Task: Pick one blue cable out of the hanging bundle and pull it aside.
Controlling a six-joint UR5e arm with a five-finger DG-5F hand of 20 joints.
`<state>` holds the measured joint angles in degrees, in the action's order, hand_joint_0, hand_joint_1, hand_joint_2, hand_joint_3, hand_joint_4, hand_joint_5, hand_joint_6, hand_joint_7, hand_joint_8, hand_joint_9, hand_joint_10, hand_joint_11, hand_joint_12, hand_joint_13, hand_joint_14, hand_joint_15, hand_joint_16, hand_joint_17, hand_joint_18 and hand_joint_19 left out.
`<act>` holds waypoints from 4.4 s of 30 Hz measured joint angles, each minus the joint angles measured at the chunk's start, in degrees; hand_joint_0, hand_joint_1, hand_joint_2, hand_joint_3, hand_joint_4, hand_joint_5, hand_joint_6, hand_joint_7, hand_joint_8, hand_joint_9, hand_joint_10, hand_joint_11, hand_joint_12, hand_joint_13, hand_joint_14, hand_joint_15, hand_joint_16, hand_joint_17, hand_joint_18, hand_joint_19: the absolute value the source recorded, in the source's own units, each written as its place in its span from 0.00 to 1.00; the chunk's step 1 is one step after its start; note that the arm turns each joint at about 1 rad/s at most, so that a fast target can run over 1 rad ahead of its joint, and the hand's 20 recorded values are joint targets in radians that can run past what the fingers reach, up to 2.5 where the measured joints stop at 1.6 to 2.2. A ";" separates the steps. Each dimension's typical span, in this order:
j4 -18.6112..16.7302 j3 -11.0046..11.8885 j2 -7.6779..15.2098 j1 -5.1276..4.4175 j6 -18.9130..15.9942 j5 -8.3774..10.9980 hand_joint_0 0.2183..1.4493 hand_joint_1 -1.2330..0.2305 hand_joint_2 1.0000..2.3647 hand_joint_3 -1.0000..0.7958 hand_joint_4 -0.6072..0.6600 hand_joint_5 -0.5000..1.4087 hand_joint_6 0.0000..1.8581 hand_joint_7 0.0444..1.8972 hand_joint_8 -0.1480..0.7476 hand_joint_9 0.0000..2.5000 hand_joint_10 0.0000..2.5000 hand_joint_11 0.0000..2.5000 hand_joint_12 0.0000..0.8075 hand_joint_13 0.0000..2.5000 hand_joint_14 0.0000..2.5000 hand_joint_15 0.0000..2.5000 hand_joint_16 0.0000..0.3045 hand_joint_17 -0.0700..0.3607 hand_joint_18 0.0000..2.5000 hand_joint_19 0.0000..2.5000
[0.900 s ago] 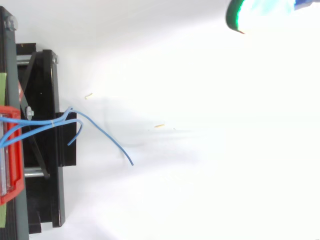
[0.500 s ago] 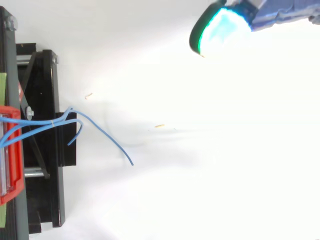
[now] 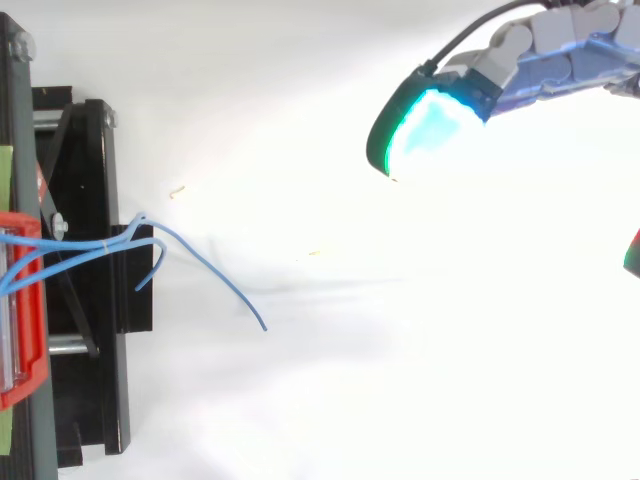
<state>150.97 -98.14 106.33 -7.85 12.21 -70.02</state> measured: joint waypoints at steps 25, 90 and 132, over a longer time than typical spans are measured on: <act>-4.23 3.27 8.77 -2.92 -5.75 4.70 0.23 0.47 0.00 0.29 0.66 0.16 0.27 0.37 0.46 0.20 0.00 0.03 0.42 0.17 0.00 0.06 0.14 0.39 0.12 0.06; -8.30 27.99 32.83 -3.11 1.99 6.70 0.22 0.38 0.00 0.28 0.67 0.16 0.27 0.39 0.45 0.20 0.00 0.04 0.43 0.17 0.00 0.06 0.14 0.39 0.11 0.05; -2.27 31.70 33.26 -2.53 -9.55 1.71 0.26 0.43 0.00 0.29 0.68 0.22 0.27 0.60 0.47 0.29 0.00 0.08 0.40 0.25 0.00 0.10 0.13 0.37 0.17 0.08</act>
<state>148.70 -66.45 139.60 -10.38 2.66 -68.31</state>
